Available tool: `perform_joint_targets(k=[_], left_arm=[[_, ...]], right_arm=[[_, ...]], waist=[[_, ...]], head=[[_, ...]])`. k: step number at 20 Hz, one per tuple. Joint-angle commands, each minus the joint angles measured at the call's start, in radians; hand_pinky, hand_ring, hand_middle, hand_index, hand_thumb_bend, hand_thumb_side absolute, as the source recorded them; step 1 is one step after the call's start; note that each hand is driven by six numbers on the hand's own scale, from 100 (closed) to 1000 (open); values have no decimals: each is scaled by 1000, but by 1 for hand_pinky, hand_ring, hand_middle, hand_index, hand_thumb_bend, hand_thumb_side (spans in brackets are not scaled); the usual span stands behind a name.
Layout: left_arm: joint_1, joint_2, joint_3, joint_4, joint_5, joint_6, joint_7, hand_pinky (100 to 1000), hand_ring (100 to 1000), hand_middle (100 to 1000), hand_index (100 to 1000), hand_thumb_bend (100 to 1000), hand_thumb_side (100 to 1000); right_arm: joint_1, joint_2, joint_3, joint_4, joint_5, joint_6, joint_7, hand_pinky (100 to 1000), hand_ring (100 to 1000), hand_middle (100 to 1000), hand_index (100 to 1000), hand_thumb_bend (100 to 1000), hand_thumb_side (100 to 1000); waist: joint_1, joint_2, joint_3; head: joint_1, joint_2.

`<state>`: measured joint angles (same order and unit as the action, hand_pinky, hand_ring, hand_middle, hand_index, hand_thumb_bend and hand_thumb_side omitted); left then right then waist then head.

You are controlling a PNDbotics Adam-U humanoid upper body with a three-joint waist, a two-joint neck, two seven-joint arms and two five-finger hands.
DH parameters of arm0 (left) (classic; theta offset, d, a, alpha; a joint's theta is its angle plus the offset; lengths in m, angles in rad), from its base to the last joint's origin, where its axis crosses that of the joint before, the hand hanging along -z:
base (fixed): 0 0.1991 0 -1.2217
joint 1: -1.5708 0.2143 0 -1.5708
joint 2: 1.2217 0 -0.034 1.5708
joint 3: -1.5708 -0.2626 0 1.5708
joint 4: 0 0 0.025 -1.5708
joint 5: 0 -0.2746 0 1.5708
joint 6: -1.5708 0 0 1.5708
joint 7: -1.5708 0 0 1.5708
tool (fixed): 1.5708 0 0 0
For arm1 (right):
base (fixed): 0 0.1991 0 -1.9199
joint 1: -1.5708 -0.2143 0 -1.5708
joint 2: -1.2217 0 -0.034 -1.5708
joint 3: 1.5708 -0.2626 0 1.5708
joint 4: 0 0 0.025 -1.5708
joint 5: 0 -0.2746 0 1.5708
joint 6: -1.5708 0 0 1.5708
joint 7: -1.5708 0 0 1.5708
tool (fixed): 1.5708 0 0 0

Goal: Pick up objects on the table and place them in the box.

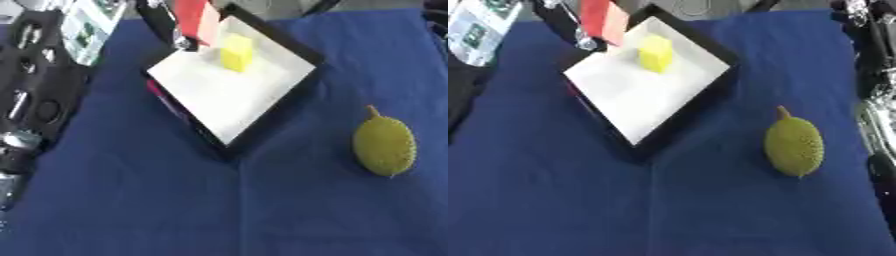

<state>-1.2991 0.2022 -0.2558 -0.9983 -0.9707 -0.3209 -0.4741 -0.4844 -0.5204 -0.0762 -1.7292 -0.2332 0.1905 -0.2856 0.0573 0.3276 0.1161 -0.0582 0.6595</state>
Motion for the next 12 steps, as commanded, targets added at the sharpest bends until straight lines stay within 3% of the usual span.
perform_joint_targets(k=[1, 3, 6, 7, 8, 9, 12], left_arm=[[0, -19, 9, 29, -56, -12, 25, 754, 690, 668, 561, 660, 100], [12, -29, 10, 44, -92, -18, 39, 762, 709, 697, 604, 703, 100], [19, -33, 16, 56, -127, -18, 68, 809, 792, 803, 792, 841, 100], [20, -33, 17, 57, -137, -18, 78, 825, 821, 840, 840, 874, 146], [20, -34, 18, 58, -146, -17, 86, 850, 858, 885, 893, 897, 258], [20, -33, 20, 56, -154, -14, 98, 859, 868, 901, 915, 899, 307], [21, -27, 33, 37, -168, 4, 146, 851, 862, 899, 929, 873, 318]], right_arm=[[-17, -9, -1, -22, -3, 2, -7, 991, 858, 757, 856, 100, 750], [-17, -8, 0, -23, -3, 2, -5, 991, 857, 756, 856, 100, 751], [-16, -7, 1, -23, -4, 2, -1, 990, 855, 754, 854, 100, 751], [-16, -7, 1, -23, -4, 2, 1, 990, 854, 753, 854, 100, 752], [-16, -6, 1, -23, -4, 2, 2, 990, 854, 753, 854, 100, 752], [-15, -6, 1, -23, -4, 2, 3, 990, 854, 752, 854, 100, 752], [-12, -5, -1, -22, -4, 3, 2, 990, 853, 752, 854, 100, 752]], waist=[[1, -15, -4], [2, -15, -6], [4, -16, -7], [5, -17, -7], [5, -17, -7], [5, -17, -7], [4, -19, -5]], head=[[6, -17], [6, -18], [6, -19], [6, -19], [6, -19], [6, -19], [4, -14]])
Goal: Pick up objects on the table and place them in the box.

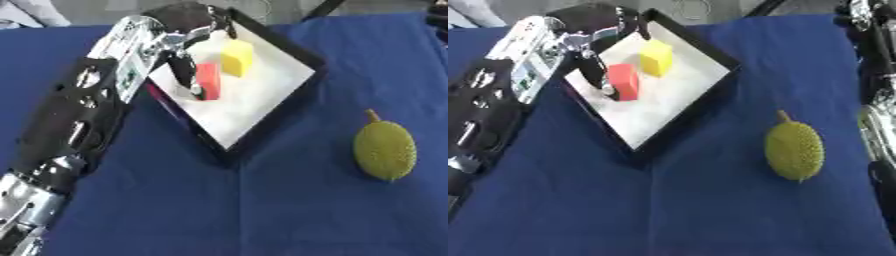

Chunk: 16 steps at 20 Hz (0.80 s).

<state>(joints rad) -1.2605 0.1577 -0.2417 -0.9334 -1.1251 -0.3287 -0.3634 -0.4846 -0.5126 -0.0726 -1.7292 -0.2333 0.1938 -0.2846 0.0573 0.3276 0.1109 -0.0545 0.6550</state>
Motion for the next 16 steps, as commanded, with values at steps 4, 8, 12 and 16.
perform_joint_targets(k=[4, 8, 12, 16], left_arm=[[-7, 67, 62, -132, 56, 80, 135, 827, 836, 876, 918, 690, 286], [50, 170, 108, -337, 292, 211, 255, 797, 803, 848, 916, 461, 266], [148, 304, 126, -573, 552, 327, 352, 796, 812, 860, 927, 338, 349], [286, 408, 161, -771, 784, 418, 470, 784, 808, 854, 931, 277, 481]], right_arm=[[2, -29, -12, -31, -5, -8, -8, 989, 854, 752, 854, 100, 742], [26, -60, -21, -43, 4, -18, -13, 988, 855, 753, 854, 100, 731], [56, -94, -27, -61, 24, -28, -4, 986, 856, 754, 854, 100, 718], [81, -117, -34, -77, 33, -37, 4, 984, 857, 755, 854, 100, 710]], waist=[[6, -25, 10], [4, -35, 26], [-3, -48, 45], [-16, -56, 58]], head=[[-22, 5], [-42, 19], [-61, 35], [-72, 45]])
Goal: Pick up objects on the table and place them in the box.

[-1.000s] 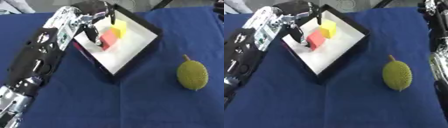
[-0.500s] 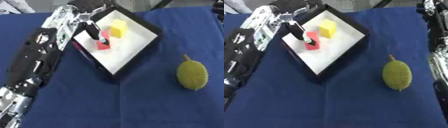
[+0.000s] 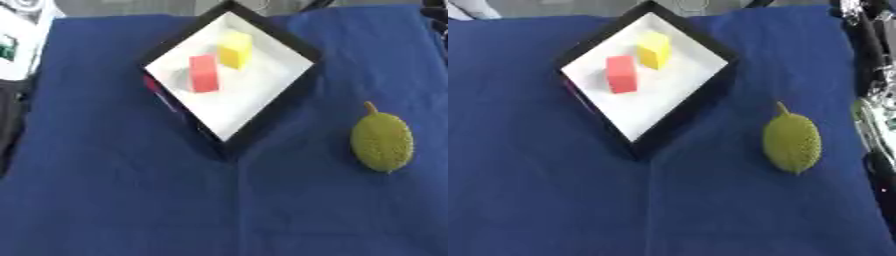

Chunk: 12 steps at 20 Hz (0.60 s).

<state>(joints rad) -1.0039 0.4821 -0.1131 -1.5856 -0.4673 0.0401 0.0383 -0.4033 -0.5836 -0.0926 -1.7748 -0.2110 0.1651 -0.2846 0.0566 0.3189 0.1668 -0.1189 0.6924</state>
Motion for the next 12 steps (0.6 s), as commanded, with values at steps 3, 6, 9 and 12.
perform_joint_targets(k=[3, 6, 9, 12], left_arm=[[164, 135, 71, -235, 292, 100, 190, 774, 802, 849, 934, 241, 623], [307, 156, 108, -323, 401, 114, 293, 771, 801, 842, 929, 248, 675], [439, 151, 136, -364, 460, 119, 372, 765, 796, 836, 926, 251, 707], [538, 137, 156, -384, 478, 118, 416, 762, 793, 832, 922, 250, 719]], right_arm=[[25, -73, -16, -54, 25, -16, 17, 981, 859, 758, 855, 100, 702], [60, -108, -14, -87, 56, -27, 42, 977, 865, 764, 858, 100, 677], [109, -156, -11, -133, 114, -38, 87, 971, 875, 777, 863, 100, 598], [167, -208, -8, -187, 193, -44, 156, 968, 890, 798, 878, 100, 569]], waist=[[-25, -47, 7], [-34, -46, 6], [-43, -45, 2], [-49, -45, -2]], head=[[-13, 8], [-16, 8], [-16, 6], [-11, 3]])
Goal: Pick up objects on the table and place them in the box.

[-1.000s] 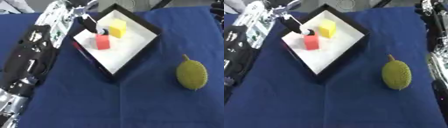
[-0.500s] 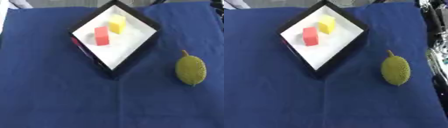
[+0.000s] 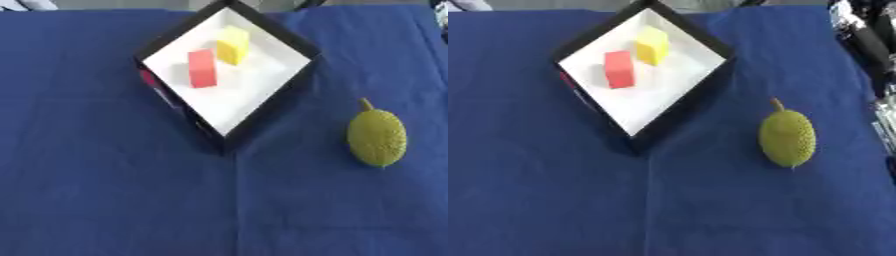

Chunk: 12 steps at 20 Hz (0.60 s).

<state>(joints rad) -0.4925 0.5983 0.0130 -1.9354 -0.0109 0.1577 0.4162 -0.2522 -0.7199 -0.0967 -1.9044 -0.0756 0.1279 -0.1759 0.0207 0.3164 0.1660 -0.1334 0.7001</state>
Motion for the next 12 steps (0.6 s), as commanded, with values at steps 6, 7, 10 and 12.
perform_joint_targets(k=[6, 7, 10, 12], left_arm=[[143, -16, 69, -63, 34, -12, 114, 758, 791, 833, 926, 271, 708], [154, -21, 72, -64, 33, -18, 128, 758, 791, 833, 926, 271, 708], [185, -41, 86, -65, 21, -42, 176, 757, 790, 833, 924, 293, 682], [200, -51, 87, -65, 20, -48, 192, 756, 790, 832, 923, 290, 689]], right_arm=[[115, -162, -5, -95, 201, -63, 182, 957, 908, 816, 893, 100, 535], [125, -172, -6, -95, 217, -74, 197, 957, 908, 816, 893, 100, 535], [162, -201, -4, -96, 261, -113, 233, 953, 909, 818, 892, 100, 513], [184, -212, -4, -96, 277, -130, 245, 952, 910, 819, 893, 100, 497]], waist=[[-22, -39, -8], [-21, -38, -9], [-19, -33, -11], [-17, -31, -12]], head=[[7, -9], [9, -10], [28, -17], [34, -20]])
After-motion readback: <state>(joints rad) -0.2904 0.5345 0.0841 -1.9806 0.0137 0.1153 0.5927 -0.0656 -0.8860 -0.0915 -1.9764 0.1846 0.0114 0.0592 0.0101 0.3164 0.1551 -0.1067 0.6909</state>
